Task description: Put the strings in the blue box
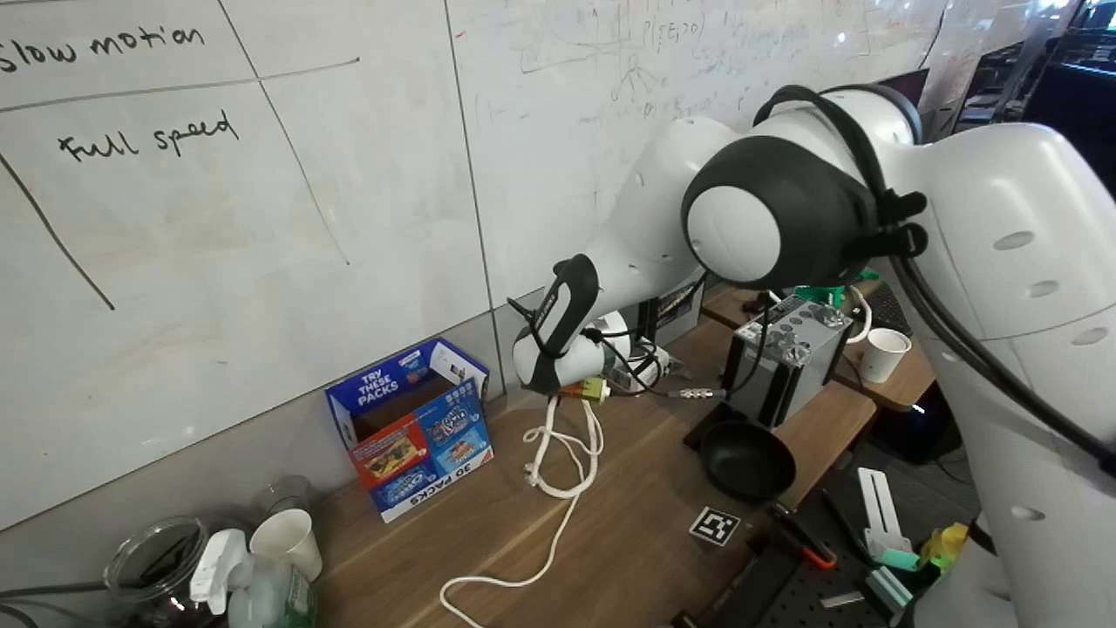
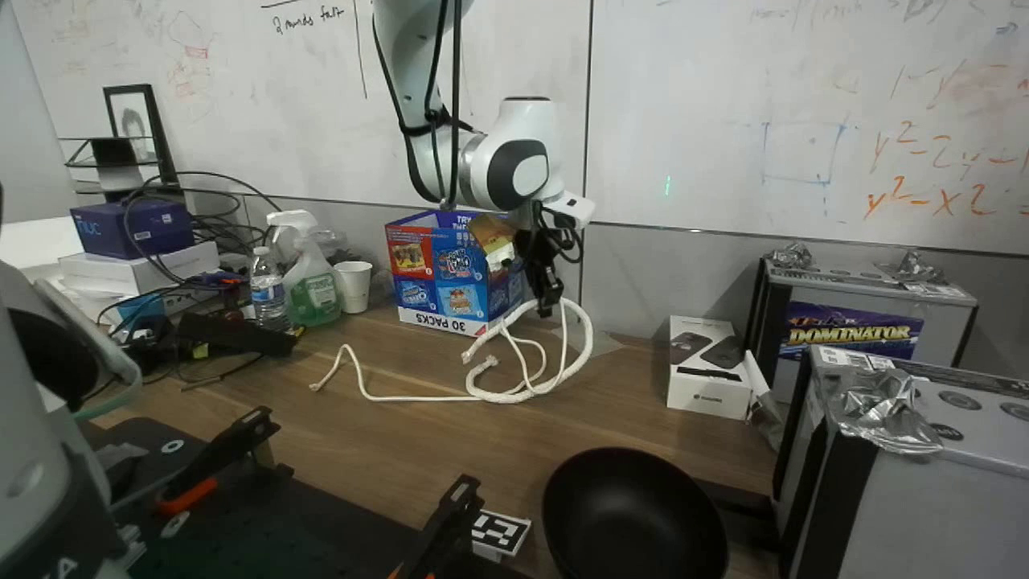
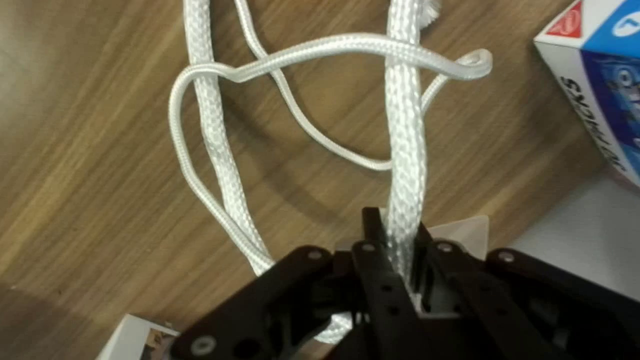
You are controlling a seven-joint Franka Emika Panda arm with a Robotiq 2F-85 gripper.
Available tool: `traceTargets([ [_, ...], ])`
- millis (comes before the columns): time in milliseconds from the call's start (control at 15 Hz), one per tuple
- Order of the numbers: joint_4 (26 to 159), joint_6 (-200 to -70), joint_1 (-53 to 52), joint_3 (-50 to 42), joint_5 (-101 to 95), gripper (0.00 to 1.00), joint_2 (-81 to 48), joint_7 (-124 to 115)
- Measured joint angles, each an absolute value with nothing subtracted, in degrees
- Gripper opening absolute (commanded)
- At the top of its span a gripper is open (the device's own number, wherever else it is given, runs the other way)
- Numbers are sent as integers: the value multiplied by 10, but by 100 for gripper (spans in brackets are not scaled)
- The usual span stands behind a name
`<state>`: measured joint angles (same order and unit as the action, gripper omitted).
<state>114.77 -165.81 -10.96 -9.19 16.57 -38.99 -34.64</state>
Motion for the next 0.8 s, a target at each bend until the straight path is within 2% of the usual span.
traceTargets([
  [333,1161,-1662,-137,-94,132,13,-295,-336],
  [800,1190,-1788,-244,-126,95,12,-221,-381],
])
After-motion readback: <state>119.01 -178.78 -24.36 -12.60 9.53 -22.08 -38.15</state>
